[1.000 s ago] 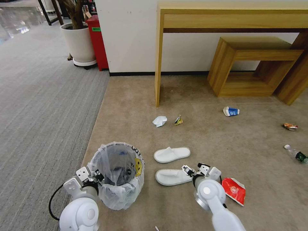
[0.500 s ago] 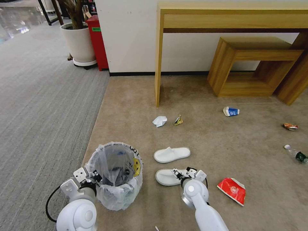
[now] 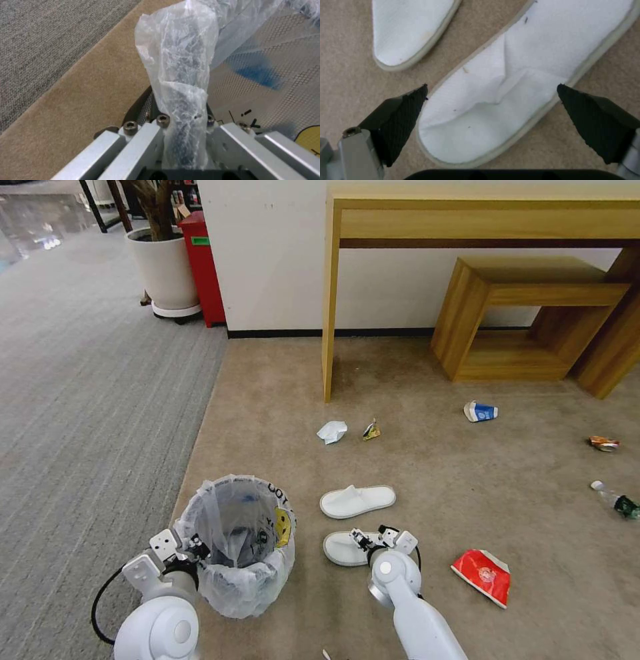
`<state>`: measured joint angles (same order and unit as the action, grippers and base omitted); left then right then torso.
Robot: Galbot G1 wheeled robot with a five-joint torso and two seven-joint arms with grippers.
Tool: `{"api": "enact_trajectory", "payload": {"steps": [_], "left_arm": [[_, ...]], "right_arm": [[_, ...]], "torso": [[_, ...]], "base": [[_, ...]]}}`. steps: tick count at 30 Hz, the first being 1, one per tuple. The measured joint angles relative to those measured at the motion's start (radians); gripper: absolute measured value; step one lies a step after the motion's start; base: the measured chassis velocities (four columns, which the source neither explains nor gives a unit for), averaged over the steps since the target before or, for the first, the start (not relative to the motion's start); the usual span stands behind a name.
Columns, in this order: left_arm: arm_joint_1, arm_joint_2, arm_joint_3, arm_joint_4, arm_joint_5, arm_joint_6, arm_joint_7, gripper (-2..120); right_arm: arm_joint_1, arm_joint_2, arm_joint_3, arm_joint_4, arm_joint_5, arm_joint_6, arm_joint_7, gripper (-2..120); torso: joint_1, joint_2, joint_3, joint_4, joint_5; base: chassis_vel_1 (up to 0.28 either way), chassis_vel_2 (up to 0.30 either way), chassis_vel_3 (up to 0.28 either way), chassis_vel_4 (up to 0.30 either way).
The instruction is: Pick up the trash bin and place the garbage on the floor into it.
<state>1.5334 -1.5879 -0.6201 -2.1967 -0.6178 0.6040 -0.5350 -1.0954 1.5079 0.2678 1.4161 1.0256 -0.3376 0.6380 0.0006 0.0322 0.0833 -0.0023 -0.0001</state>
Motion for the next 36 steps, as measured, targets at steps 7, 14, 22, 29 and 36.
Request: {"api": "enact_trajectory", "payload": {"steps": [7, 14, 22, 29, 36], "left_arm": [[-0.002, -0.007, 0.004, -0.002, -0.002, -0.001, 0.000, 1], [0.001, -0.016, 0.008, -0.002, -0.001, -0.001, 0.000, 1], [0.003, -0.020, 0.011, -0.007, -0.001, -0.003, 0.002, 1], [0.013, -0.020, 0.019, -0.021, -0.001, -0.004, 0.006, 1], [0.017, -0.021, 0.021, -0.026, 0.001, -0.007, 0.011, 1]], "right_arm": [[0.007, -0.005, -0.007, -0.030, -0.003, 0.002, -0.007, 95], [0.019, 0.011, -0.021, -0.060, -0.020, 0.013, -0.022, 89], [0.040, 0.031, -0.039, -0.097, -0.035, 0.024, -0.031, 87], [0.067, 0.045, -0.049, -0.156, -0.053, 0.039, -0.050, 79], [0.093, 0.061, -0.059, -0.201, -0.072, 0.045, -0.066, 63]], "torso": [[0.000, 0.000, 0.000, 0.0000, 0.0000], [0.000, 0.000, 0.000, -0.0001, 0.0000], [0.000, 0.000, 0.000, 0.0000, 0.0000], [0.000, 0.000, 0.000, 0.0000, 0.0000], [0.000, 0.000, 0.000, -0.0001, -0.0002]], "base": [[0.000, 0.000, 0.000, 0.000], [0.000, 0.000, 0.000, 0.000], [0.000, 0.000, 0.000, 0.000], [0.000, 0.000, 0.000, 0.000], [0.000, 0.000, 0.000, 0.000]]}}
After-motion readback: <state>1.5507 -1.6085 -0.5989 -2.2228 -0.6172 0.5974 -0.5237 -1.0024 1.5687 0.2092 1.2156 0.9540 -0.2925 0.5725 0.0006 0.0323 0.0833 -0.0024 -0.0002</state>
